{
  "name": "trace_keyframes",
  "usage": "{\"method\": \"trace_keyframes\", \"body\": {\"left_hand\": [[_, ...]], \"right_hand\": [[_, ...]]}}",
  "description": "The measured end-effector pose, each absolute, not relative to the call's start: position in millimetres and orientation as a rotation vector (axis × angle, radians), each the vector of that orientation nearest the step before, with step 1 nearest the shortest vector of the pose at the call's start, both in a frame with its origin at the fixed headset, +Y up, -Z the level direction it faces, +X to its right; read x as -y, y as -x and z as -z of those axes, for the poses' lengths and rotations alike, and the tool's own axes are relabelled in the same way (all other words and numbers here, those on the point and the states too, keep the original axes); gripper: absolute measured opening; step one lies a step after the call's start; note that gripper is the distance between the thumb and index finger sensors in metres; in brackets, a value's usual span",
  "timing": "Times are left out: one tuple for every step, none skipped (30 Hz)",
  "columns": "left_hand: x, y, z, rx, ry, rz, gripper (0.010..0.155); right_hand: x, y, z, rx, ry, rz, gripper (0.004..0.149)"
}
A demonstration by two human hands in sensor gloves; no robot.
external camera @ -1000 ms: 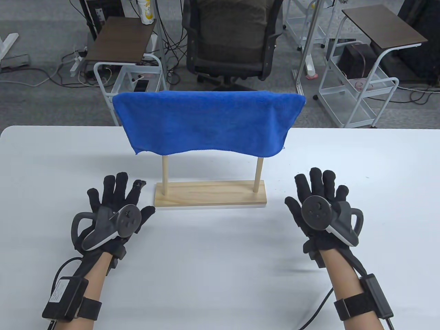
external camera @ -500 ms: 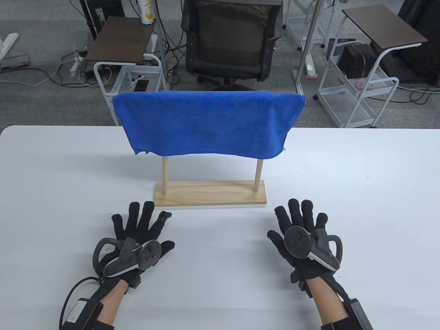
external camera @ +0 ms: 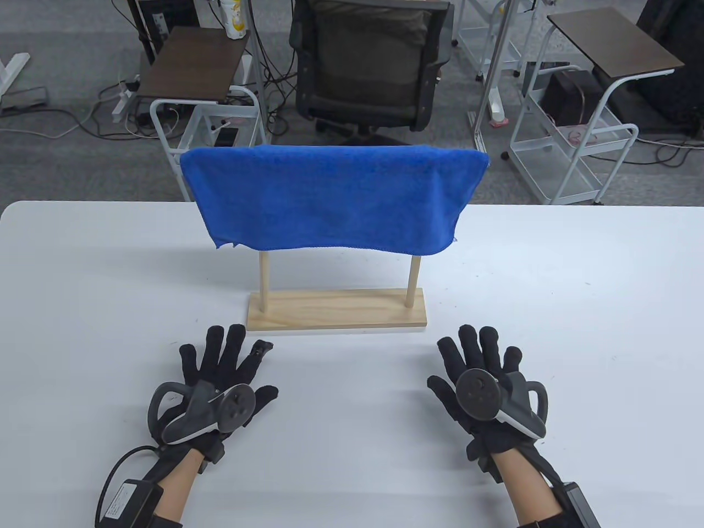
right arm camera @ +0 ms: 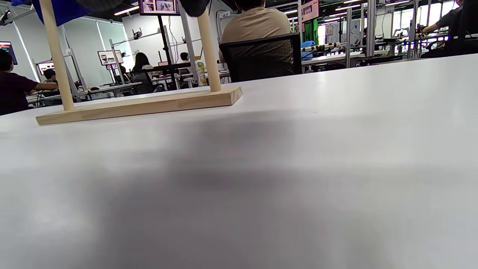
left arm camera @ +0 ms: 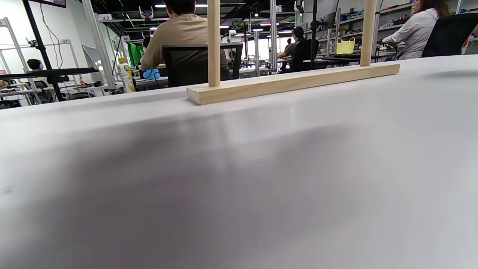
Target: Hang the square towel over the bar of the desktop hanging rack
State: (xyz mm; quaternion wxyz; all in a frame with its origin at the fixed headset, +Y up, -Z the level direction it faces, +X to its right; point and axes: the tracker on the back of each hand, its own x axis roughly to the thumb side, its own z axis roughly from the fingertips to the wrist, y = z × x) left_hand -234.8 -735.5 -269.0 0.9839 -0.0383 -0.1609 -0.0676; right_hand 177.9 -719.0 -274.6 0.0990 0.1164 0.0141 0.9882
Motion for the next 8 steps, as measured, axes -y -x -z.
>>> {"method": "trace_keyframes", "body": {"left_hand": [[735.0,235.1,268.9,0.323,0.076,0.131,0.087],[734.4,235.5,268.7,0.324,0.074,0.123,0.087],[733.7,235.8,268.6,0.325,0.072,0.118,0.087],[733.1,235.7,268.6,0.326,0.07,0.115,0.087],[732.5,235.6,268.7,0.327,0.07,0.113,0.087],[731.7,235.4,268.9,0.328,0.07,0.111,0.087],[730.8,235.4,269.2,0.328,0.068,0.108,0.087],[730.3,235.6,269.3,0.328,0.065,0.105,0.087]], "right_hand": [[718.4,-178.4,274.4,-0.037,-0.346,-2.918,0.072],[717.7,-179.0,274.1,-0.038,-0.35,-2.906,0.072],[717.5,-179.3,273.8,-0.042,-0.353,-2.894,0.072],[717.4,-179.6,273.5,-0.047,-0.354,-2.885,0.072],[717.3,-179.6,273.5,-0.048,-0.356,-2.882,0.072],[717.3,-179.6,273.6,-0.052,-0.358,-2.879,0.071],[717.8,-179.6,274.1,-0.059,-0.362,-2.873,0.071],[717.9,-179.6,274.2,-0.062,-0.364,-2.87,0.071]]}}
